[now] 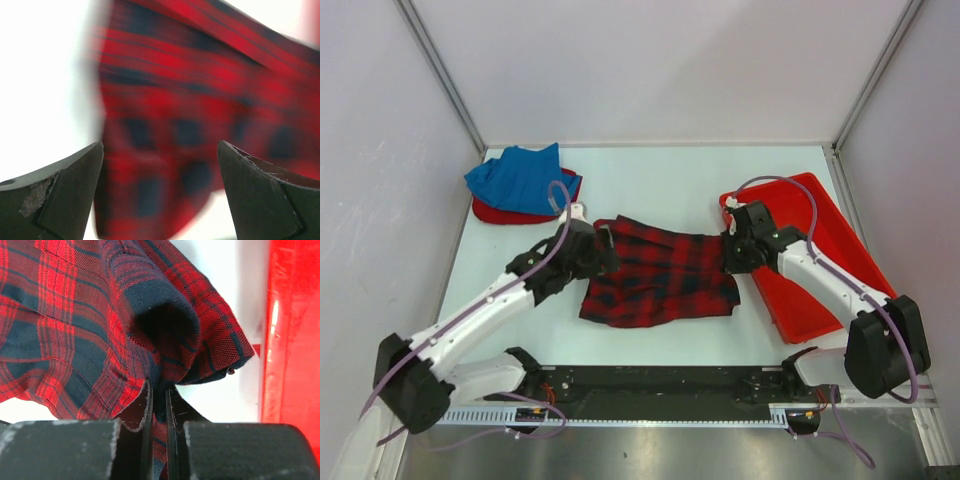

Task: Fold and stack the skirts
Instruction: Fold the skirt at the center of the board.

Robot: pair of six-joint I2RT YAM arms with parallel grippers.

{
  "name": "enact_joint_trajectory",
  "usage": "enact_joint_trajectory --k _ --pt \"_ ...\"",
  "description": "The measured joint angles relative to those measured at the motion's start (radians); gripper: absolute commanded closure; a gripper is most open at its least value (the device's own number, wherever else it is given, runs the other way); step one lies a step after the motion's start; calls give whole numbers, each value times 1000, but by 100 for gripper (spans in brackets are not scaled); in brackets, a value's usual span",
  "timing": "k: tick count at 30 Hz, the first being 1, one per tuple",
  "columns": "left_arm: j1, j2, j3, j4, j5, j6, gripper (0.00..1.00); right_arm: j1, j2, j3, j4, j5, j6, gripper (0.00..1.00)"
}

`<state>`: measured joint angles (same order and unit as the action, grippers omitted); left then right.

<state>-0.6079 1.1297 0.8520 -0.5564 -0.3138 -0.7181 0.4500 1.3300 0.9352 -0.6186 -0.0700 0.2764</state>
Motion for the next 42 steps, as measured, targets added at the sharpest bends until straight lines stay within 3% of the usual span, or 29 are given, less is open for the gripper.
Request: enact_joint_trajectory --k 7,15,19,22,29,34,37,42 --pt "-131 -249 -191 82 291 17 0 -7 35 0 -16 -2 -2 100" --pt "-155 -565 -254 -135 237 -47 0 -9 53 -1 -20 9 -2 100" --pt "-155 -557 -237 -204 208 -87 0 -10 53 -7 -19 11 -2 100" --pt "-156 -517 -237 -230 211 -115 6 -10 53 -12 -16 13 -2 100" --pt "-156 -412 -237 -193 225 -206 31 -10 43 -35 -16 30 -2 100" --pt "-156 -354 -235 -222 210 -252 74 -11 16 -46 -19 39 -1 100" --pt "-156 -337 -235 -217 206 -265 92 -11 8 -48 -19 39 -1 100" --pt "-156 -303 -233 -190 156 -287 98 -11 8 -52 -19 42 -1 100"
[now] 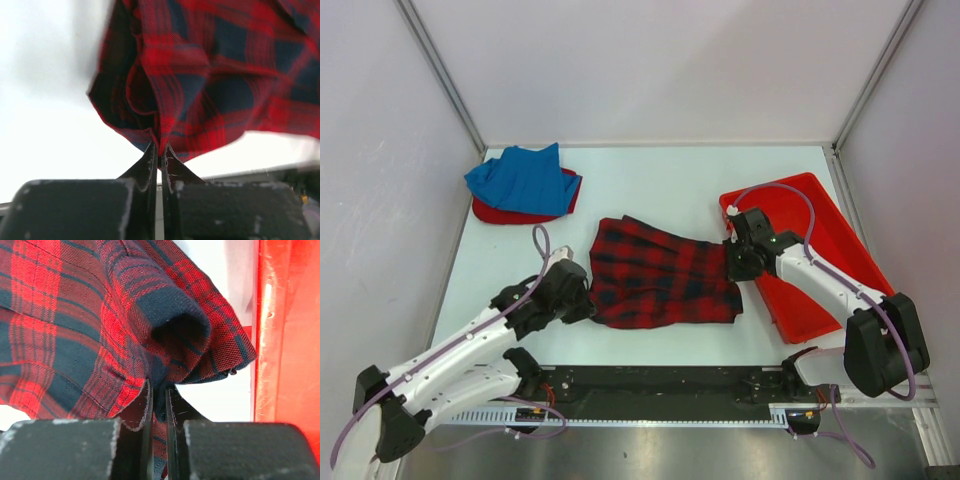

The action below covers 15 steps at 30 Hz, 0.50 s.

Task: Fold and stack the skirts
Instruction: Fold the skirt at the center of the board.

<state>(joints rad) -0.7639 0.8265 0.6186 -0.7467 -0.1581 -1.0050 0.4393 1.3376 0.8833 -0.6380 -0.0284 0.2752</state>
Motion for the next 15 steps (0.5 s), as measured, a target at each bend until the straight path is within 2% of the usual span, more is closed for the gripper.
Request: enact_joint_trajectory --k 4,9,15 --pt "10 56 18 -6 -102 -39 100 0 0 -1 0 16 0 100" --pt "98 138 1 76 -167 -90 99 0 0 -1 0 34 1 100" --pt "124 225 -68 250 -188 -91 79 0 -1 -2 -1 47 5 100"
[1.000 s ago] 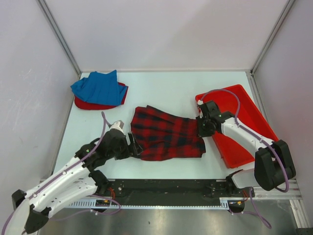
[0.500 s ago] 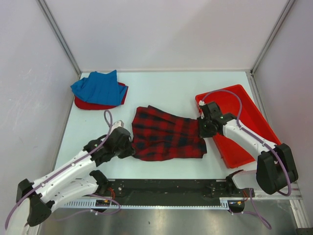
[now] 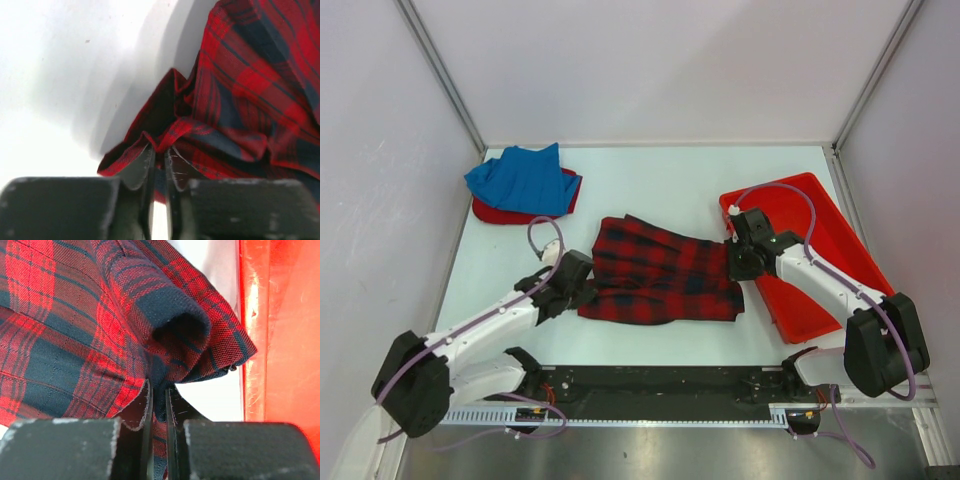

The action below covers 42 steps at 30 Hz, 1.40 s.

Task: Fold and stack the skirts
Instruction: Fold the skirt at the center of the board.

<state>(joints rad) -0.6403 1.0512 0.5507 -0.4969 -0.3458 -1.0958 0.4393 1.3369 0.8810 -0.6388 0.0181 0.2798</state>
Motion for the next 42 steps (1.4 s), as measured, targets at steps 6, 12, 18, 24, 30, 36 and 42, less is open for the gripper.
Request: enact_joint_trajectory --k 6,12,18,24,30,36,42 --pt "4 123 -2 72 7 45 46 -4 -37 0 -3 -39 5 100" --pt "8 169 22 66 51 137 4 -10 -140 0 -36 -143 56 100" --pt "8 71 164 -100 34 205 0 -10 -178 26 -107 -190 102 100" --pt "8 -72 324 -142 27 237 3 -10 -175 51 -137 -205 132 100" --pt "-36 -111 275 11 293 315 20 -10 -161 76 -159 -197 147 100" --pt "-137 -89 103 240 647 389 38 -9 -153 82 -170 -182 157 100" --pt "-146 37 13 349 704 401 56 -9 -150 83 -177 -179 157 100"
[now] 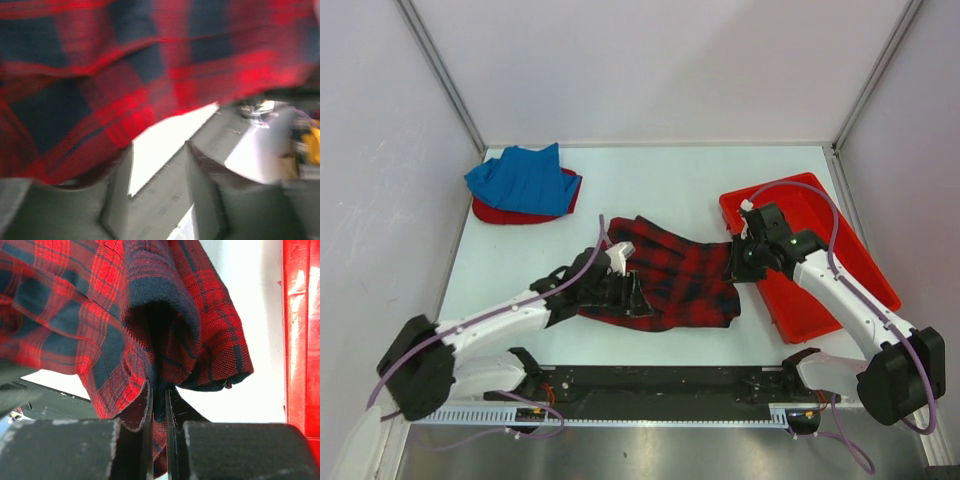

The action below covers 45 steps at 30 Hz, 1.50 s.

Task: Fold and stack the skirts
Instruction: Fold the skirt at the center of the board.

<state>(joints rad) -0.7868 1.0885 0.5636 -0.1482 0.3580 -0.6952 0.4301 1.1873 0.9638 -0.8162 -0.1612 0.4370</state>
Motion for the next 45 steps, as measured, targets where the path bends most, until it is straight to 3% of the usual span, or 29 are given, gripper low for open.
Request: enact_joint_trajectory --k 12,21,27,31,38,45 --pt "2 447 113 58 -45 -6 73 55 0 79 -39 -53 4 100" --pt "4 534 159 110 30 -31 73 215 74 210 39 -117 98 100" --pt "4 476 159 60 -21 -29 64 262 200 235 196 -144 180 100" --pt "33 310 159 -48 -105 -10 42 274 278 237 278 -162 220 100" --pt "179 -68 160 -264 -369 -23 1 280 346 237 385 -185 266 100" --pt "188 -229 148 -389 -488 -41 0 288 480 243 549 -264 332 100"
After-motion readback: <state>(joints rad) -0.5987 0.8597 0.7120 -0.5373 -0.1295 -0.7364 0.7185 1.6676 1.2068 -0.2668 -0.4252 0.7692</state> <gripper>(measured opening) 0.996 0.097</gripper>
